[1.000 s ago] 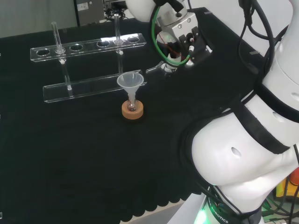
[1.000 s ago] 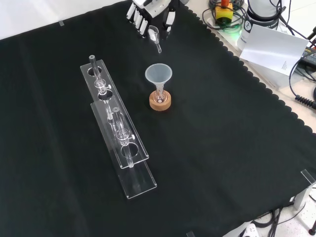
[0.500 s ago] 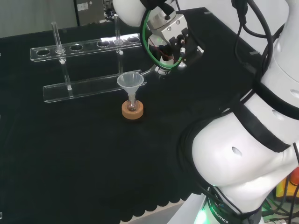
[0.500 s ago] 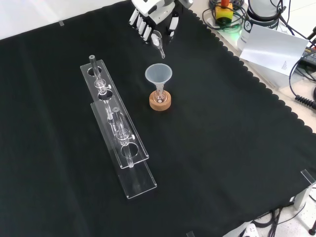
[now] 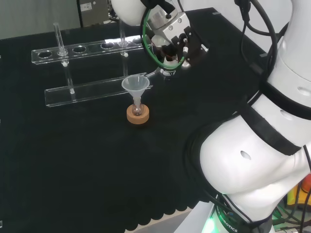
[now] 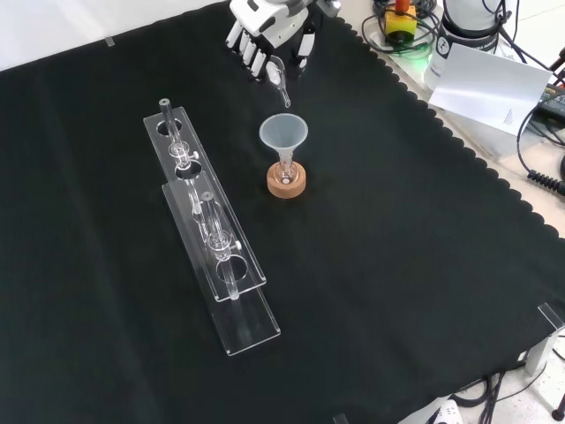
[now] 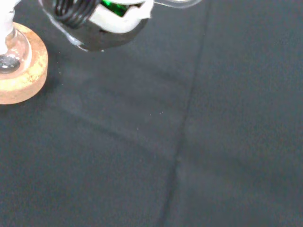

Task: Pour all the NaCl from the weighing funnel into the round-bottom flask.

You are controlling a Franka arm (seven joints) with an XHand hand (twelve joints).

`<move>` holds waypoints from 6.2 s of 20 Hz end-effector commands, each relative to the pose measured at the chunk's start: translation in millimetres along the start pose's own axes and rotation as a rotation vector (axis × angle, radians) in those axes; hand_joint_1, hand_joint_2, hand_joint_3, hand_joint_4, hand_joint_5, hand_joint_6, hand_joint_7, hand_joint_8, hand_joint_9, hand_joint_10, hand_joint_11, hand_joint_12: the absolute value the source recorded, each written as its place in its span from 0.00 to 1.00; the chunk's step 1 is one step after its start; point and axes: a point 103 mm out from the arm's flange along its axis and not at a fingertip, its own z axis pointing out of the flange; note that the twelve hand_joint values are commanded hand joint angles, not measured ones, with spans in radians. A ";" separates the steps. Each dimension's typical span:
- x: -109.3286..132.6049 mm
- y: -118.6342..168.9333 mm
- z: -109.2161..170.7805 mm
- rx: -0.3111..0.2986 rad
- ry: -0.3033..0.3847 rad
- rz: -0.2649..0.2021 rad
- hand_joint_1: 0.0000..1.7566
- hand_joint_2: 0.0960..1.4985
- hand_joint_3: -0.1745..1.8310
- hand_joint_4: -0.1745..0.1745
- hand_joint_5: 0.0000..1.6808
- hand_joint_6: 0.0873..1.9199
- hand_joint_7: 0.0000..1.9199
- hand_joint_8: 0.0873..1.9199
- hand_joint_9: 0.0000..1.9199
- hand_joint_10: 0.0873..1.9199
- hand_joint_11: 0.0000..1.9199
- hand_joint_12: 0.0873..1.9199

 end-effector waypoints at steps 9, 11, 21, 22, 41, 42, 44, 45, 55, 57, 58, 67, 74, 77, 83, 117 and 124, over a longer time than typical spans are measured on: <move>9.3 10.7 -13.4 0.044 -0.067 0.003 0.61 0.50 0.37 0.90 0.64 0.48 0.49 0.30 0.53 0.18 0.33 0.60; 10.8 11.4 -14.5 0.054 -0.075 0.007 0.61 0.50 0.37 0.91 0.64 0.48 0.49 0.30 0.53 0.18 0.33 0.60; 19.0 14.6 -23.7 0.097 -0.121 0.017 0.61 0.50 0.37 0.92 0.64 0.49 0.48 0.30 0.53 0.18 0.33 0.60; 20.0 15.0 -24.4 0.104 -0.129 0.018 0.61 0.50 0.37 0.92 0.64 0.49 0.48 0.30 0.53 0.18 0.33 0.60; 14.2 18.8 -23.9 0.122 -0.131 0.030 0.61 0.50 0.37 0.97 0.64 0.49 0.48 0.30 0.52 0.17 0.32 0.60; 15.3 18.8 -24.5 0.121 -0.135 0.029 0.61 0.50 0.37 0.97 0.64 0.49 0.48 0.30 0.52 0.17 0.32 0.60; 17.3 18.5 -25.6 0.118 -0.145 0.031 0.61 0.50 0.37 0.97 0.64 0.49 0.48 0.30 0.52 0.17 0.32 0.60; 18.0 18.2 -25.9 0.117 -0.152 0.031 0.61 0.50 0.37 0.97 0.64 0.49 0.48 0.30 0.52 0.17 0.32 0.60; 21.5 17.4 -28.2 0.109 -0.204 0.039 0.61 0.50 0.37 0.98 0.64 0.49 0.48 0.30 0.52 0.17 0.32 0.61; 21.9 17.4 -29.3 0.109 -0.213 0.043 0.61 0.50 0.37 0.98 0.64 0.49 0.48 0.30 0.52 0.17 0.32 0.61; 22.3 17.3 -30.1 0.108 -0.217 0.043 0.61 0.50 0.37 0.98 0.64 0.49 0.48 0.30 0.52 0.17 0.32 0.61; 30.0 17.3 -36.9 0.112 -0.261 0.045 0.61 0.50 0.37 0.98 0.64 0.49 0.48 0.30 0.52 0.17 0.32 0.61; 32.1 19.6 -38.5 0.150 -0.287 0.056 0.61 0.50 0.37 0.97 0.64 0.49 0.48 0.30 0.52 0.18 0.32 0.61; 33.0 19.6 -39.8 0.146 -0.303 0.059 0.61 0.50 0.37 0.97 0.64 0.49 0.48 0.30 0.52 0.17 0.32 0.61; 33.0 19.8 -41.0 0.140 -0.334 0.066 0.61 0.50 0.37 0.96 0.64 0.49 0.48 0.30 0.52 0.17 0.32 0.61; 42.7 16.7 -51.4 0.125 -0.478 0.076 0.61 0.50 0.37 0.94 0.64 0.49 0.47 0.30 0.52 0.18 0.32 0.60; 49.2 14.2 -59.1 0.122 -0.484 0.068 0.61 0.50 0.37 0.94 0.64 0.49 0.47 0.30 0.52 0.18 0.32 0.60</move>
